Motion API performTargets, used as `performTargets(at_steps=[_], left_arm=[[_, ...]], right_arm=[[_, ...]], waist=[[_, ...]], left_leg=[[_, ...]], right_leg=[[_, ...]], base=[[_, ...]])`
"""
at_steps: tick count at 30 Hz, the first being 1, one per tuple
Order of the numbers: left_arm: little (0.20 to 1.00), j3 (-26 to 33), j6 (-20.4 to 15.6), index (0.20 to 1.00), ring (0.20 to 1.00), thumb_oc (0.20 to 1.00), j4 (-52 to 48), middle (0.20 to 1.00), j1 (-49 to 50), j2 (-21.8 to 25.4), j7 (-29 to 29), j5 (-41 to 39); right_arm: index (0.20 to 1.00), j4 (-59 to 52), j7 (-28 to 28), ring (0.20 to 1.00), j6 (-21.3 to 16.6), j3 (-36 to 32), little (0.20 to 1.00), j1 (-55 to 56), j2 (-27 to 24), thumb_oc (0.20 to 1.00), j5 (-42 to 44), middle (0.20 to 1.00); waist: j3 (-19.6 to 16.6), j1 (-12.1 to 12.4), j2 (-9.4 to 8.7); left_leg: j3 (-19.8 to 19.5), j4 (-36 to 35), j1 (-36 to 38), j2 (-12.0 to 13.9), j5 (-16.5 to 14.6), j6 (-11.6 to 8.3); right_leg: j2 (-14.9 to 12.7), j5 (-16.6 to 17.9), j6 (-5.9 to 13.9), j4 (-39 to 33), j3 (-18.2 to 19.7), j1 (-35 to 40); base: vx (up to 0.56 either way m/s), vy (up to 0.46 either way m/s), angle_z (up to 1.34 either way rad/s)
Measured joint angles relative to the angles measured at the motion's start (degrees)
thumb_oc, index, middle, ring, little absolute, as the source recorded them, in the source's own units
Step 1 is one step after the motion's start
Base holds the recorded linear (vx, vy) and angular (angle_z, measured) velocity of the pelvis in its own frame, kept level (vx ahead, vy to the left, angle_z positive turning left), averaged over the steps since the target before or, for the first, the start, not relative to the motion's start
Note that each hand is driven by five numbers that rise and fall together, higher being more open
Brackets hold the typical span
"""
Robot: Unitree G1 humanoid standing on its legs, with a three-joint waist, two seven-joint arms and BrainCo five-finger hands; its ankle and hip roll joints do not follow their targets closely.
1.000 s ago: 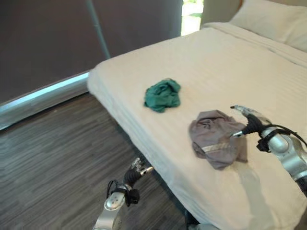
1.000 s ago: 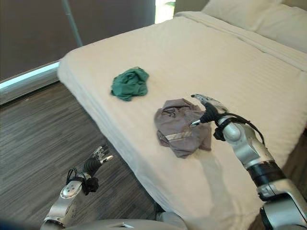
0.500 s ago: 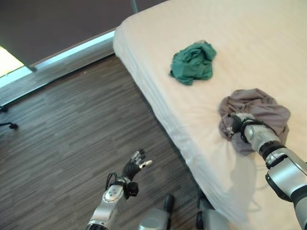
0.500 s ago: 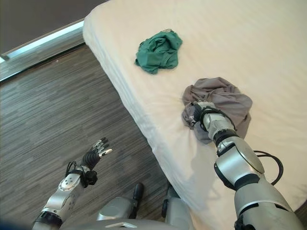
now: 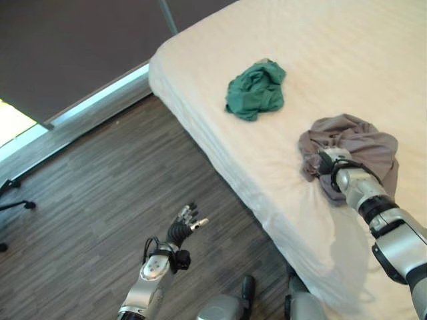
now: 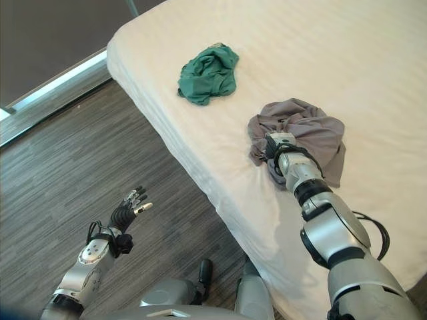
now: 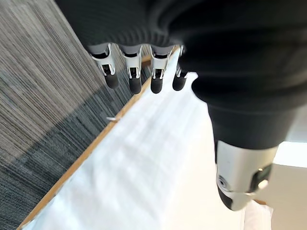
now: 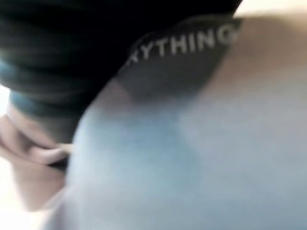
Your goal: Pick up bed clothes into laundry basket.
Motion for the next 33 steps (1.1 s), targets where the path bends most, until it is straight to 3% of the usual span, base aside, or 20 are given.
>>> performTargets(at_steps=[2, 3, 6, 12, 16, 17, 20, 22, 24, 27, 33], left_arm=[[1.000, 1.92, -0.03, 1.000, 1.000, 1.000, 0.39, 1.000, 1.04, 0.03, 0.37, -0.01], [1.000, 3.60, -0.44, 1.000, 1.000, 1.000, 0.50, 1.000, 1.61, 0.03, 0.77, -0.03], [1.000, 4.40, -0.38, 1.000, 1.000, 1.000, 0.52, 1.000, 1.99, -0.26, 1.08, -0.13], [1.000, 5.43, -0.25, 1.000, 1.000, 1.000, 0.41, 1.000, 2.03, -3.20, 0.80, -1.22], [1.000, 5.52, -0.13, 1.000, 1.000, 1.000, 0.16, 1.000, 1.85, -5.30, 0.80, -1.22], [1.000, 6.16, 0.03, 1.000, 1.000, 1.000, 0.18, 1.000, 2.58, -6.28, 1.02, -1.22], [1.000, 6.16, 0.10, 1.000, 1.000, 1.000, 0.13, 1.000, 3.06, -7.24, 1.16, -1.28], [1.000, 7.70, 0.18, 1.000, 1.000, 1.000, 0.13, 1.000, 3.49, -8.48, 1.92, -1.73], [1.000, 9.08, 0.22, 1.000, 1.000, 1.000, 1.14, 1.000, 3.53, -10.28, 2.22, -1.75], [1.000, 10.73, 0.06, 1.000, 1.000, 1.000, 2.11, 1.000, 4.10, -10.65, 3.28, -1.97], [1.000, 10.52, 0.00, 1.000, 1.000, 1.000, 2.40, 1.000, 3.87, -10.58, 4.04, -2.12]], right_arm=[[0.200, -3.27, 0.32, 0.200, -0.41, -3.46, 0.200, 5.12, -2.12, 0.200, 7.44, 0.200], [0.200, -6.18, 0.21, 0.200, -1.17, -11.73, 0.200, 12.34, -3.60, 0.200, 18.43, 0.200], [0.200, -11.20, -0.36, 0.200, -0.87, -22.37, 0.200, 20.52, -5.18, 0.200, 34.55, 0.200], [0.200, -26.88, -1.48, 0.200, -3.14, -34.16, 0.200, 30.53, -6.80, 0.200, 53.75, 0.200], [0.200, -33.56, -0.51, 0.200, -3.66, -34.43, 0.200, 33.04, -6.11, 0.200, 63.01, 0.200], [0.200, -35.68, 0.88, 0.200, -5.14, -35.25, 0.200, 33.38, -1.32, 0.200, 70.50, 0.200], [0.200, -38.00, 3.00, 0.200, -7.16, -34.25, 0.200, 33.93, 6.78, 0.200, 80.48, 0.200], [0.200, -42.96, 3.58, 0.200, -10.36, -35.50, 0.200, 36.90, 22.00, 0.200, 88.10, 0.200], [0.200, -38.70, 6.42, 0.200, -10.44, -30.37, 0.200, 44.04, 27.15, 0.200, 93.82, 0.200], [0.200, -29.07, 6.71, 0.200, -10.21, -30.60, 0.200, 47.83, 27.43, 0.200, 96.54, 0.200], [0.200, -29.81, 7.32, 0.200, -9.75, -29.21, 0.200, 48.99, 22.32, 0.200, 97.82, 0.200]], waist=[[0.13, -0.84, -1.12], [-0.07, -1.49, -1.72], [-0.12, -3.52, -2.57], [-0.24, -6.25, -2.88], [-0.59, -6.14, -2.25], [-0.66, -6.14, -2.12], [-0.84, -5.71, -1.69], [-1.25, -5.81, -1.37], [-1.83, -4.24, -0.47], [-2.55, -3.44, -0.55], [-3.18, -3.28, -1.65]], left_leg=[[1.33, -0.18, 1.22, 0.17, -0.11, 0.11], [2.08, -1.07, 2.75, 0.58, -0.26, 0.32], [3.12, -3.20, 4.97, 1.38, -0.36, 0.47], [4.17, -4.77, 8.66, 3.04, -0.60, 0.42], [3.83, -4.61, 8.79, 3.24, -0.61, 0.39], [3.50, -4.62, 9.48, 3.47, -0.61, 0.38], [2.45, -4.44, 9.39, 3.61, -0.69, 0.25], [2.36, -4.61, 9.69, 4.33, -0.77, 0.05], [0.58, -3.85, 10.22, 4.58, -1.03, -0.36], [-0.65, -3.94, 10.76, 5.00, -1.23, -0.67], [-0.63, -3.56, 10.60, 4.91, -1.24, -0.65]], right_leg=[[0.39, -0.02, 0.01, -0.03, 1.14, 0.56], [0.74, -0.36, -0.29, -0.09, 1.50, 1.52], [1.48, -1.27, -0.27, -0.13, 1.40, 2.25], [3.04, -1.87, -0.36, -0.14, 0.98, 4.85], [3.18, -1.67, -0.78, -0.12, 0.65, 5.21], [3.33, -1.78, -1.17, -0.13, 0.45, 6.02], [3.19, -2.02, -1.47, 0.06, -0.38, 6.45], [3.45, -2.47, -1.07, -0.13, -2.12, 6.80], [3.47, -2.66, -2.06, -0.10, -3.36, 8.22], [3.61, -3.25, -2.45, -0.13, -4.31, 9.09], [3.46, -3.29, -2.49, -0.14, -4.30, 9.15]], base=[[0.08, -0.044, -0.41], [0.08, -0.052, -0.33], [0.08, -0.043, -0.22], [0.07, -0.031, -0.12], [0.01, -0.017, 0.05], [0.01, -0.015, 0.09], [0.01, -0.022, 0.15], [0.03, -0.019, 0.18], [0.07, -0.049, 0.37], [0.02, -0.023, 0.21], [-0.02, -0.011, 0.00]])
